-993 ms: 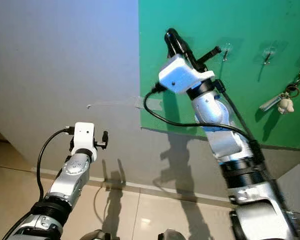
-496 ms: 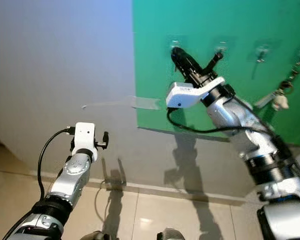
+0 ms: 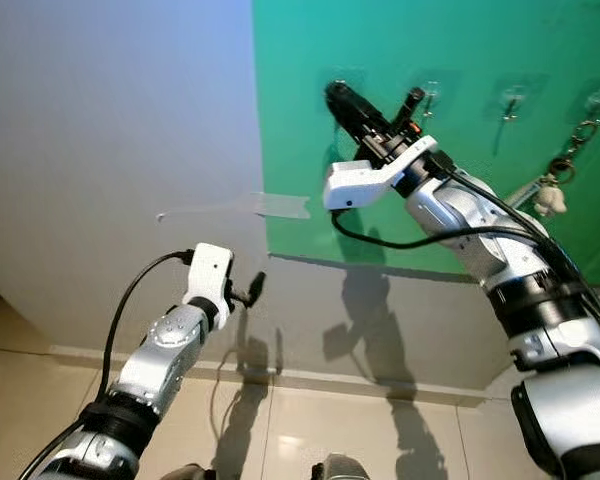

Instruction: Hang keys on a hook

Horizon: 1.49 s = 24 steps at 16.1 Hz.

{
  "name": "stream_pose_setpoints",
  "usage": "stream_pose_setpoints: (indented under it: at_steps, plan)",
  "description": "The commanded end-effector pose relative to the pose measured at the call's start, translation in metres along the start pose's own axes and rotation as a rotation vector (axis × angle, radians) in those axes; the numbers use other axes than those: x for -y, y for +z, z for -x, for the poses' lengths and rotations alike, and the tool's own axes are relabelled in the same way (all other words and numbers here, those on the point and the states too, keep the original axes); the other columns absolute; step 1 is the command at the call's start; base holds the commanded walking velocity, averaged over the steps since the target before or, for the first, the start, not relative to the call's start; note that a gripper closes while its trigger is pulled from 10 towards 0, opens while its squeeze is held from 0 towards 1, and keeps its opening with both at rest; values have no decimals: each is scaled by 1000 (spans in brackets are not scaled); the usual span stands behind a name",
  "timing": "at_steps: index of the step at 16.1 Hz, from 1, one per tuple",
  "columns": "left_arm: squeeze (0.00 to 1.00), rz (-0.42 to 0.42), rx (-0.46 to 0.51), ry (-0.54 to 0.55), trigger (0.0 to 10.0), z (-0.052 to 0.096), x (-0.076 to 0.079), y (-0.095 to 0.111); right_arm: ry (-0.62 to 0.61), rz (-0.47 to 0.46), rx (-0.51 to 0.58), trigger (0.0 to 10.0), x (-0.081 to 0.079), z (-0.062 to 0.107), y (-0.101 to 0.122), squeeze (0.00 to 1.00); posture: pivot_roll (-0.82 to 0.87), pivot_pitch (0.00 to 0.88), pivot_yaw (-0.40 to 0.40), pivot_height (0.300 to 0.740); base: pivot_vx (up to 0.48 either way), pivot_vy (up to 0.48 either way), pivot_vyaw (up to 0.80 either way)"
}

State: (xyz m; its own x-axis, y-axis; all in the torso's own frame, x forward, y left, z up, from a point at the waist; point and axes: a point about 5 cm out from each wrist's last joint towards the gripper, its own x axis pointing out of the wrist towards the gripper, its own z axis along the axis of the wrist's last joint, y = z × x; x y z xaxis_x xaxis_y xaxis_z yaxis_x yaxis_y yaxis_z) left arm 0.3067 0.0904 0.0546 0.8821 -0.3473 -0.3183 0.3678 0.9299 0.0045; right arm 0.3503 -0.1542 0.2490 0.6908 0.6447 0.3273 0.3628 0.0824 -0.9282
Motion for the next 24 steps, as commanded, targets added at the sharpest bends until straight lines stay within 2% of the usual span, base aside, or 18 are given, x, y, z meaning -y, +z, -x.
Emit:
stream_pose_setpoints:
  at_steps: [1, 2, 5, 9, 12, 14, 19, 24]
  plan:
    - [0, -12, 22, -74, 10000, 5, 7, 9, 3, 30, 21, 10000, 2, -4, -2, 0, -194, 0, 29, 713, 0, 0, 0]
    - [0, -13, 28, -88, 10000, 6, 8, 10, 7, 35, 20, 10000, 1, -4, -3, 0, -194, 0, 29, 713, 0, 0, 0]
    - [0, -20, 85, -168, 10000, 24, 12, 16, 62, 94, 29, 10000, -10, -2, -11, 0, -187, 0, 11, 713, 0, 0, 0]
    - [0, -39, 149, -261, 10000, 33, 28, 28, 123, 177, 45, 10000, -18, 2, -20, 0, -179, 0, -7, 713, 0, 0, 0]
    - [0, -52, 206, -322, 10000, 33, 38, 44, 180, 253, 61, 10000, -25, 4, -27, 0, -181, 0, -12, 713, 0, 0, 0]
    - [0, -67, 232, -354, 10000, 33, 44, 53, 221, 280, 89, 10000, -35, 6, -25, 0, -185, 0, -10, 713, 0, 0, 0]
    - [0, -42, 250, -384, 10000, 33, 49, 61, 287, 295, 128, 10000, -56, 15, -21, 0, -188, 0, -7, 713, 0, 0, 0]
    - [0, -23, 258, -394, 10000, 33, 50, 65, 281, 278, 108, 10000, -61, 18, -23, 0, -188, 0, -8, 713, 0, 0, 0]
